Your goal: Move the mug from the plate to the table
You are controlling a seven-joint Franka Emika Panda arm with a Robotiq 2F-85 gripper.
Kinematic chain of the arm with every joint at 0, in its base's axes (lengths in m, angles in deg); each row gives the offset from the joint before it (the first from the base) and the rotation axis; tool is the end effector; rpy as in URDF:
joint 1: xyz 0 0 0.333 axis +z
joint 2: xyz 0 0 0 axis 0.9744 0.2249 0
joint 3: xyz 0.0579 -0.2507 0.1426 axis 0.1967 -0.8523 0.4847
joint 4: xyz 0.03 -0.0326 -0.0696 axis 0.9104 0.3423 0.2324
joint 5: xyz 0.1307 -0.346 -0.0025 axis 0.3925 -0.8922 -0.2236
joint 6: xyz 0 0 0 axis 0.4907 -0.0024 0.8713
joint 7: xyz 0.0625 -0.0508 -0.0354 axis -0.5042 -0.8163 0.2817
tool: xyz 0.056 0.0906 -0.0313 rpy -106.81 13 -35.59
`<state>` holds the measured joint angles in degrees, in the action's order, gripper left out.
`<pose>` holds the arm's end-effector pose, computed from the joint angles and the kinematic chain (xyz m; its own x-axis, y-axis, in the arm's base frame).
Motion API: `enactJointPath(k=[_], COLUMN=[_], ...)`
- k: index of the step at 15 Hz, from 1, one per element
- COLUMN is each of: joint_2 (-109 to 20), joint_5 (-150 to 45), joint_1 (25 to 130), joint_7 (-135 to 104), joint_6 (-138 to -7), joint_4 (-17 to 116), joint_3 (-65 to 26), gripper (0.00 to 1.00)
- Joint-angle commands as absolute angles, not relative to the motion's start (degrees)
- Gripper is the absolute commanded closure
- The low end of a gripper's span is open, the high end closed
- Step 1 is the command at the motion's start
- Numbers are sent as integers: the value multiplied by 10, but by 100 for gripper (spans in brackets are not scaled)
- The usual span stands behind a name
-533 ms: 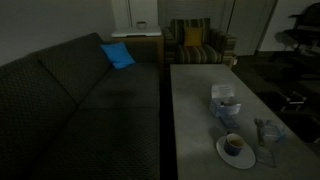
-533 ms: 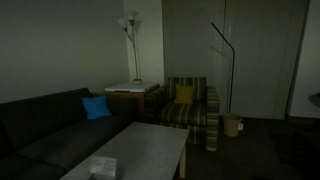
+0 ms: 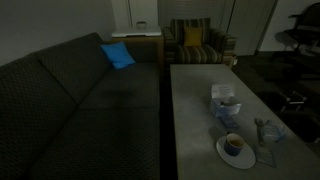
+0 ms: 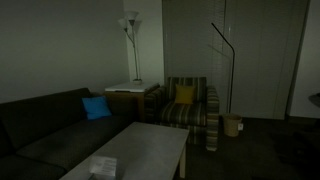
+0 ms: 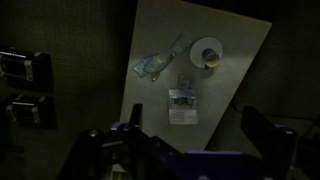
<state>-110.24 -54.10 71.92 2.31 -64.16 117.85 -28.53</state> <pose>0.2970 -0.0948 0.4387 0.9664 0.0083 0.2570 0.0194 -0.9990 -0.0407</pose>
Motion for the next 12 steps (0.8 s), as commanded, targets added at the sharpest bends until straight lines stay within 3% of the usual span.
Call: enactJointPath(k=[1, 12], joint_2=[-1074, -854], joint_5=[-533, -451], joint_1=[725, 841], joint_7=[44, 112], joint_6=[-656, -738], joint_4=[1165, 1113], joint_3=[-294, -285], gripper=[0, 0])
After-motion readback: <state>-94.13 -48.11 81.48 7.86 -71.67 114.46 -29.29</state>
